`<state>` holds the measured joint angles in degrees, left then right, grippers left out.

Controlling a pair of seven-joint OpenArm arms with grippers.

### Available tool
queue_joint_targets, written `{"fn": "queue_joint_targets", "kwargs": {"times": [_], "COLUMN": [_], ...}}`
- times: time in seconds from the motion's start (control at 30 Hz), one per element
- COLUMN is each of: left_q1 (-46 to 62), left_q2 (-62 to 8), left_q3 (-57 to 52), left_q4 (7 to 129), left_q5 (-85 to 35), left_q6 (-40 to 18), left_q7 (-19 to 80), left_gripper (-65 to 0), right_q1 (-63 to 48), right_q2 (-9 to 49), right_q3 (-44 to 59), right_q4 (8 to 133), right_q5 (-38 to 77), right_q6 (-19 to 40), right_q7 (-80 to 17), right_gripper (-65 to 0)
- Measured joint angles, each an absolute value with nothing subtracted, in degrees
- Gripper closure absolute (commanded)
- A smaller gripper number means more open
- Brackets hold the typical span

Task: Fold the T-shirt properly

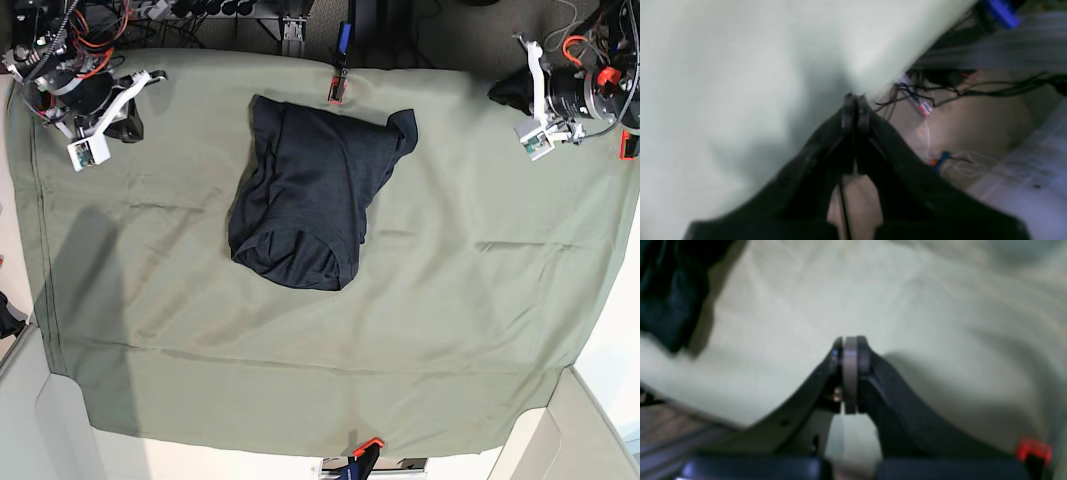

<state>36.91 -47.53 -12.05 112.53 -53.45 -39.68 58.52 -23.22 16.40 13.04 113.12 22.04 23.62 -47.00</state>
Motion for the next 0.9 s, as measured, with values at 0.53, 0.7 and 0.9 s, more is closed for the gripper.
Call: {"fn": "queue_joint_targets", "kwargs": {"times": [0.53, 0.7, 0.9], "left_q1": [53.5, 53.3, 45.8], "left_q2": [-39.9, -36.0, -35.6], "left_q3": [-12.9, -8.1, 7.7], "left_q4": [110.1, 102.1, 85.9], "left_q5": [-48.0, -42.9, -27.7], "left_q6": [-39.7, -39.7, -31.5], "left_q7": [60.8, 55.7, 55.1], "left_gripper": [0.0, 0.0, 0.0], "right_q1": [-48.1, -49.5, -44.3], "right_q2": [13.1, 12.7, 12.7], "right_q3": [22.9, 22.9, 22.0], "right_q4": [115.9, 109.1, 92.1], "right_q5": [26.3, 26.4, 25.4], "right_q6": [26.0, 26.0, 25.8], "right_q7": [-56.3, -55.8, -59.0], "right_gripper": [0.0, 0.0, 0.0]}}
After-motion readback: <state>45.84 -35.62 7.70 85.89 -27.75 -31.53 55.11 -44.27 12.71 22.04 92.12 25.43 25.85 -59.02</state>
